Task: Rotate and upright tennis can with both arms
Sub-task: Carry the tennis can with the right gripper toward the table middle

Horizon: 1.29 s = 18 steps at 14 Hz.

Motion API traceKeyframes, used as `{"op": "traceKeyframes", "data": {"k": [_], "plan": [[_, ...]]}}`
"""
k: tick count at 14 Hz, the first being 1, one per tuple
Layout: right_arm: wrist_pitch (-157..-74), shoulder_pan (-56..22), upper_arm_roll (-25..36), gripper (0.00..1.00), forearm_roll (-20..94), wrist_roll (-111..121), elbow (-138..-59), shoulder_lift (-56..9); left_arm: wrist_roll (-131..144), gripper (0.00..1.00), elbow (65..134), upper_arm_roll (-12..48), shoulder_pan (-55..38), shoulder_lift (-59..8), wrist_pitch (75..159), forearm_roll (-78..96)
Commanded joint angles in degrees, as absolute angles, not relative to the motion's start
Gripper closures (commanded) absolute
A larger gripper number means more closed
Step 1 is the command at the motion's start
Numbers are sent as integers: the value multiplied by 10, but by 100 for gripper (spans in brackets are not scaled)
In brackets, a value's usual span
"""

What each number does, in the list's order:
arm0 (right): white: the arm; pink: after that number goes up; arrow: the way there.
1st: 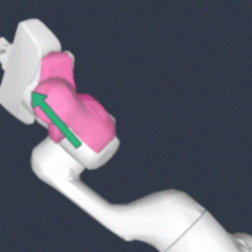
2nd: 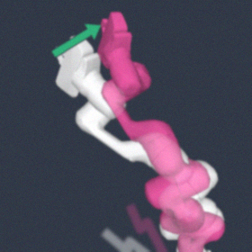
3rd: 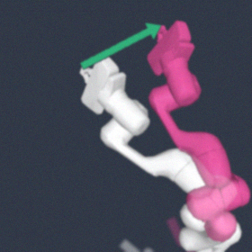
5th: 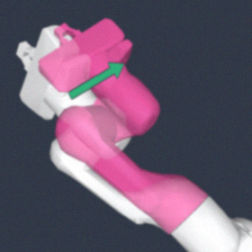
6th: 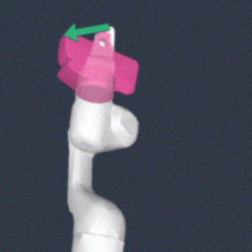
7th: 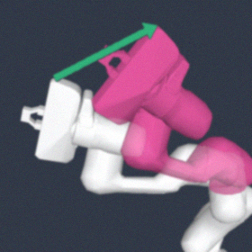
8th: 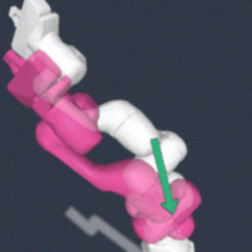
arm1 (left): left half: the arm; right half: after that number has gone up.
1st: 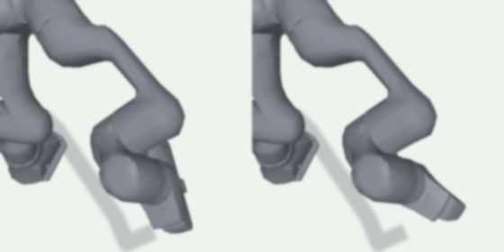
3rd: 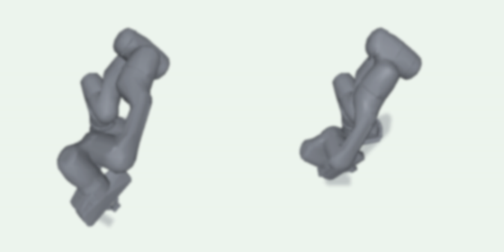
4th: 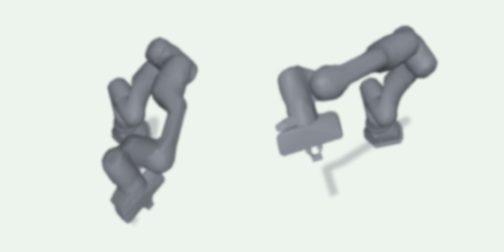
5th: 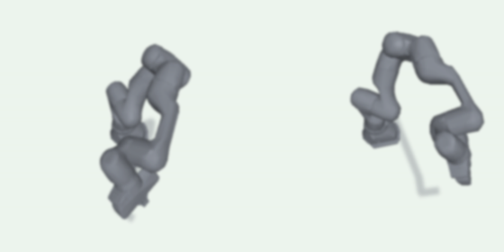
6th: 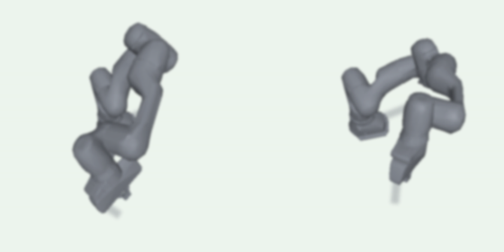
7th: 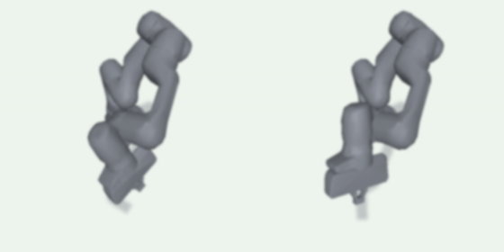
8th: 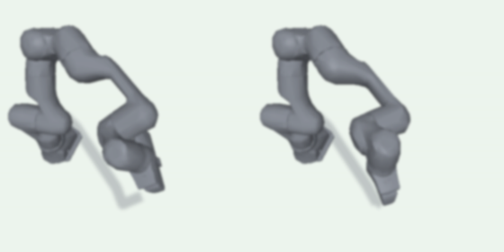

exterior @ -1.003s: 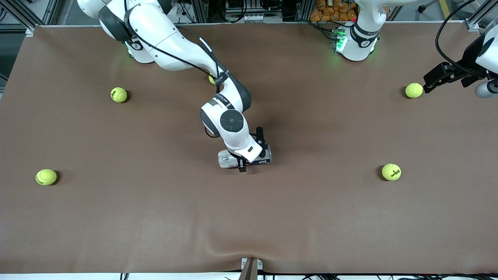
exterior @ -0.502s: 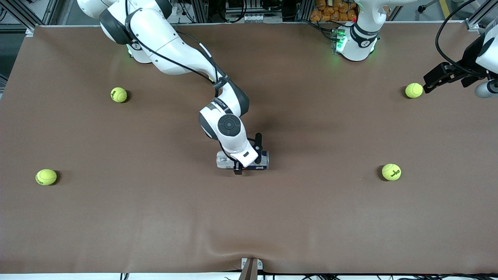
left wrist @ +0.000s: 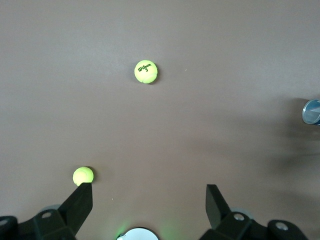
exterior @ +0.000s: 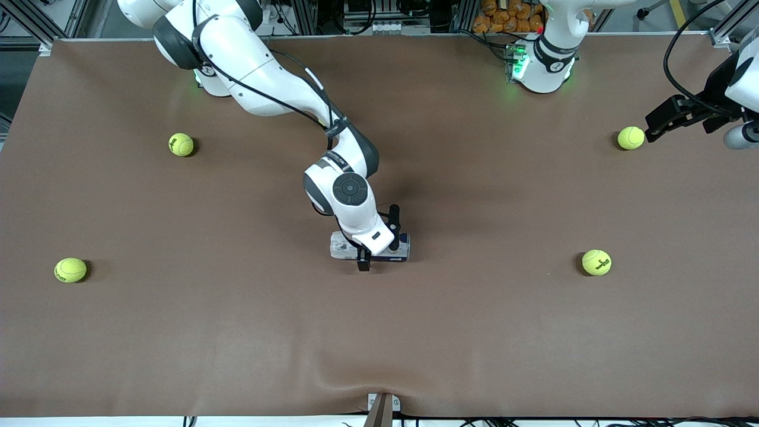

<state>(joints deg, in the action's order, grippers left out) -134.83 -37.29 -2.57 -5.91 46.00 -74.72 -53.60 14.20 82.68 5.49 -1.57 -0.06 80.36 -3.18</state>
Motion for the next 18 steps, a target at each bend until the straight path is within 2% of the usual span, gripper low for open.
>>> {"op": "traceKeyframes", "data": {"k": [1,6,11,15,18], "plan": [[-1349,-368,-30,0,-70,461,-744,-523,145,0,829,57,-15,1,810,-33],[-1283,-368,-41,0,-63,472,-742,-490,145,0,829,57,-15,1,812,-33],[-1225,-331,-94,0,-62,471,-741,-439,145,0,830,57,-15,1,812,-33],[-1200,-252,-97,0,15,472,-741,-415,145,0,830,57,-15,1,812,-33],[-1182,-184,-97,0,18,473,-743,-393,144,0,831,57,-15,2,811,-33]]}}
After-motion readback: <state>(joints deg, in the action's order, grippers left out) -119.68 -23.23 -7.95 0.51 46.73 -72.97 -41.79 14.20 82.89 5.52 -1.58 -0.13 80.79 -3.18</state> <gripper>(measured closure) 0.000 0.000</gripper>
